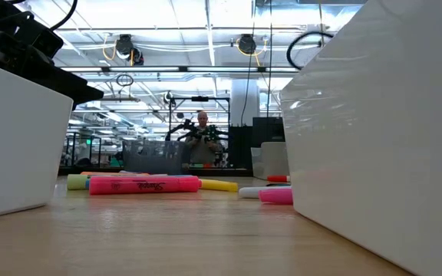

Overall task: Pick & Place Markers
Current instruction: Put the yellow highlighter pen into the right white bin

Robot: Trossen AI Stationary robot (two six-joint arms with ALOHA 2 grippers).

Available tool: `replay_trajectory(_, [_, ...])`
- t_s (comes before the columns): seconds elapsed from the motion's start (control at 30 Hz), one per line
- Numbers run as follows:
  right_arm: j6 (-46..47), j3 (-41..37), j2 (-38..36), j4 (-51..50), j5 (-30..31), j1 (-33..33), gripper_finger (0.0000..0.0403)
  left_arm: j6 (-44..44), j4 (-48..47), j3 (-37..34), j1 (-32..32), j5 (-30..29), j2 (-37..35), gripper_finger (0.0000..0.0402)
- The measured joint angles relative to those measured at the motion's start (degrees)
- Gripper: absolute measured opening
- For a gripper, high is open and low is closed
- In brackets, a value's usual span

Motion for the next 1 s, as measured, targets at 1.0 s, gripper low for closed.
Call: replay_trajectory(1.0, [-4.9, -12.8, 3.6, 35.5, 0.6, 0.7, 0.0020, 0.0, 0.0, 0.0, 0.0, 0.0, 0.0, 0.0251])
